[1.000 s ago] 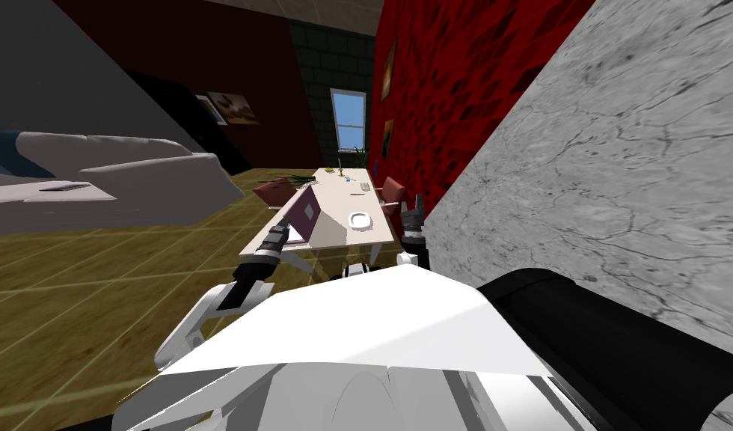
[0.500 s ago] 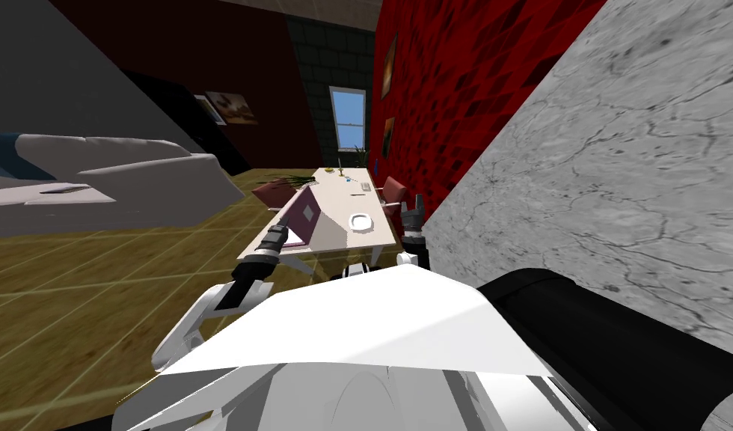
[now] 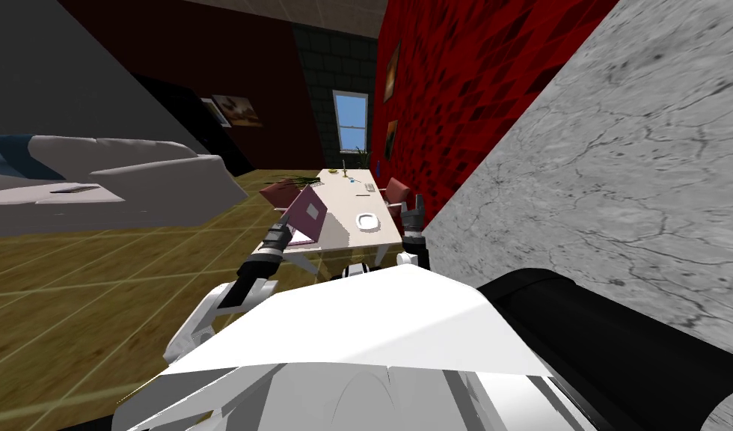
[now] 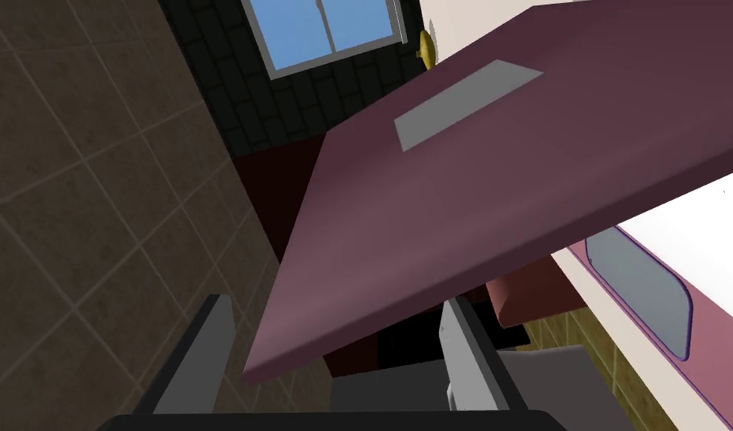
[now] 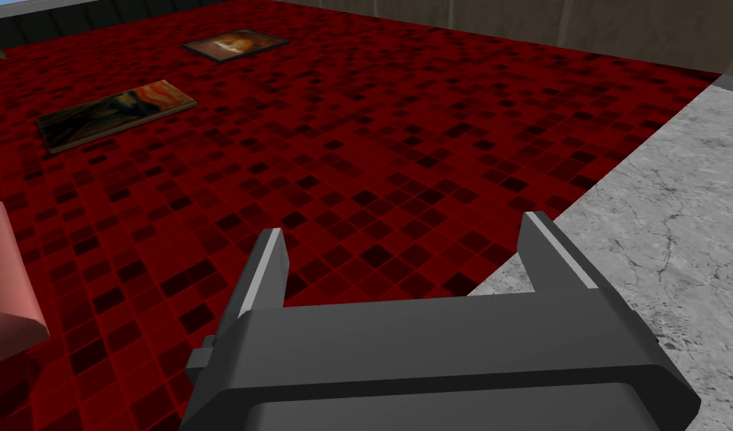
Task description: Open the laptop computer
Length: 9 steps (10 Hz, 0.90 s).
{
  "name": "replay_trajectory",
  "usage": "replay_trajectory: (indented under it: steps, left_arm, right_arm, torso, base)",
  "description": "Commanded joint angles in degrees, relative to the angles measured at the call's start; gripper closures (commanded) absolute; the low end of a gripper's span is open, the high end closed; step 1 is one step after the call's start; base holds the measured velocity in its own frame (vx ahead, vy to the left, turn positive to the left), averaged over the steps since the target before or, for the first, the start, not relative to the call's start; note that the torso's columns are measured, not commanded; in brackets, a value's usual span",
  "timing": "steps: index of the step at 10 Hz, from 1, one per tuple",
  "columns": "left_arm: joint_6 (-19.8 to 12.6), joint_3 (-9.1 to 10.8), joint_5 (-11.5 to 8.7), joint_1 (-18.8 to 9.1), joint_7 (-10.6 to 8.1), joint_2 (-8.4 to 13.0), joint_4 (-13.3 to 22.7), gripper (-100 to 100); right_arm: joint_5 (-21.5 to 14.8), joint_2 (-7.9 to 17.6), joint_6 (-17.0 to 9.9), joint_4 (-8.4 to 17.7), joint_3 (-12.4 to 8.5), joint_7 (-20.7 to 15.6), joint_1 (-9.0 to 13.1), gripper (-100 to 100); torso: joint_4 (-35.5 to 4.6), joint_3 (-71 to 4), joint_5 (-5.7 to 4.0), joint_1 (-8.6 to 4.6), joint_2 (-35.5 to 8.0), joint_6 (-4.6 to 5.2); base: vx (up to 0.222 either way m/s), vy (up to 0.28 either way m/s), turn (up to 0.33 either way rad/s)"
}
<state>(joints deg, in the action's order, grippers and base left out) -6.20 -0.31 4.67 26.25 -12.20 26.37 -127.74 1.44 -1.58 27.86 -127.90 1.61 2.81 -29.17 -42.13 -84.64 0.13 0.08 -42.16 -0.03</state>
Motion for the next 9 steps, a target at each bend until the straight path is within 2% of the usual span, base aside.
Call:
replay_trajectory:
  steps: [1,2,3,4,5,6,8,9]
  left_arm:
    - [-0.47,-0.51,-2.42,-0.22,-2.48,-1.44,0.22,100]
    - [-0.57,-0.64,-3.3,-0.34,-3.34,-1.96,0.2,100]
    - [-0.51,-0.58,-2.65,-0.24,-2.6,-1.66,0.39,100]
    - [0.31,-1.11,-4.41,-0.9,-4.2,-3.36,2.24,100]
    - [0.77,-1.37,-5.24,-1.25,-4.91,-4.19,3.12,100]
    - [1.68,-1.88,-6.91,-1.96,-6.33,-5.86,4.88,100]
    - [2.59,-2.39,-8.58,-2.67,-7.75,-7.52,6.63,100]
    - [3.5,-2.9,-10.25,-3.38,-9.17,-9.19,8.39,100]
  right_arm:
    - [0.0,0.0,0.0,0.0,0.0,0.0,0.0,0]
    - [0.0,0.0,0.0,0.0,0.0,0.0,0.0,0]
    - [0.0,0.0,0.0,0.0,0.0,0.0,0.0,0]
    - [0.0,-0.01,0.0,0.0,0.01,0.0,0.0,0]
    - [0.0,0.0,0.0,0.0,0.01,0.0,0.0,0]
    - [0.0,0.0,0.0,0.0,0.0,0.0,0.0,0]
    - [0.0,0.01,0.0,0.0,0.0,0.0,0.0,0]
    - [0.0,0.0,0.0,0.0,0.0,0.0,0.0,0]
  torso:
    - [-0.06,0.01,-0.05,-0.04,-0.03,0.02]
    - [-0.13,0.05,-0.11,-0.12,-0.1,0.03]
    - [-0.22,0.11,-0.16,-0.16,-0.21,0.04]
    - [-0.26,0.14,-0.21,-0.31,-0.26,0.05]
    - [-0.22,0.15,-0.15,-0.18,-0.25,0.08]
    - [-0.23,0.14,-0.09,-0.01,-0.23,0.06]
    - [-0.26,0.11,-0.06,0.1,-0.21,0.01]
    - [-0.26,0.11,-0.14,-0.09,-0.22,0.01]
  base:
    - [-0.002,0.088,0.012]
    - [-0.009,0.087,0.01]
    - [-0.004,0.043,0.0]
    - [-0.005,0.072,0.006]
    - [-0.007,0.115,-0.012]
    - [-0.021,0.143,-0.014]
    - [-0.017,0.141,-0.005]
    - [-0.021,0.14,-0.002]
